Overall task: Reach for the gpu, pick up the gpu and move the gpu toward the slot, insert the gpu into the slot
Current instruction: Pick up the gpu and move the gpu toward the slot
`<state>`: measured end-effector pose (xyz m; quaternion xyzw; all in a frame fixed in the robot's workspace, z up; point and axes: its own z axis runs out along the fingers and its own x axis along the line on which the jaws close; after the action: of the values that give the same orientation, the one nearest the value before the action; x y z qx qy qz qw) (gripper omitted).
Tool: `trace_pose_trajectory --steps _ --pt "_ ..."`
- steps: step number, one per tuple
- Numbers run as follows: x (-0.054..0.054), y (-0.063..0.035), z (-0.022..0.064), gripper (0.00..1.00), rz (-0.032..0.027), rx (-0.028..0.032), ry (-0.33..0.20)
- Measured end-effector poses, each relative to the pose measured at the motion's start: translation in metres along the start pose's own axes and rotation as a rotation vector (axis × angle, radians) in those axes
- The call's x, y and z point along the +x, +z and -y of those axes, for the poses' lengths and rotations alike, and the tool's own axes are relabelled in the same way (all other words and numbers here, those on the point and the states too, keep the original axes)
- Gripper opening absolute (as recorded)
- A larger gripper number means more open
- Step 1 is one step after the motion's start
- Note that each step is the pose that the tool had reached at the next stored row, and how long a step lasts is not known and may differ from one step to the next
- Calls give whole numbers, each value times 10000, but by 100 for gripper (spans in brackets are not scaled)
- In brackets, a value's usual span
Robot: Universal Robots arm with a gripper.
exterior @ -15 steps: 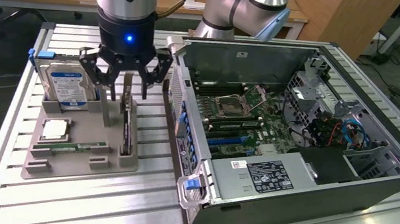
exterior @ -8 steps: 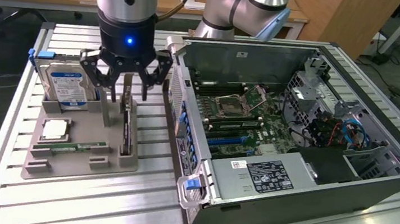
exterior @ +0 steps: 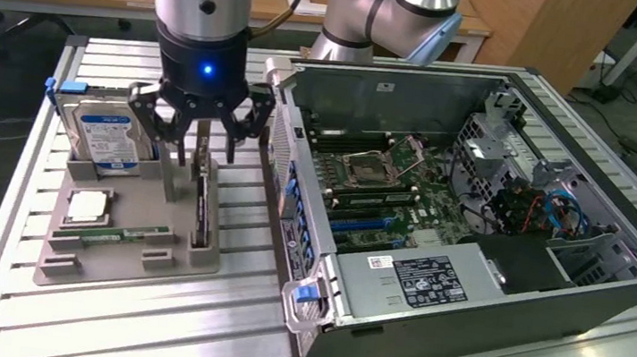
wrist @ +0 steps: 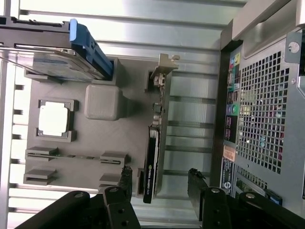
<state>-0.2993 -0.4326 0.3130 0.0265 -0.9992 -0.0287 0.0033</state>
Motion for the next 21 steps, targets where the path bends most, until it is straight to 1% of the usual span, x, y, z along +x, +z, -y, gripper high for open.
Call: trace_pose_trajectory --steps 21 --pt "-5 100 38 59 0 1 0"
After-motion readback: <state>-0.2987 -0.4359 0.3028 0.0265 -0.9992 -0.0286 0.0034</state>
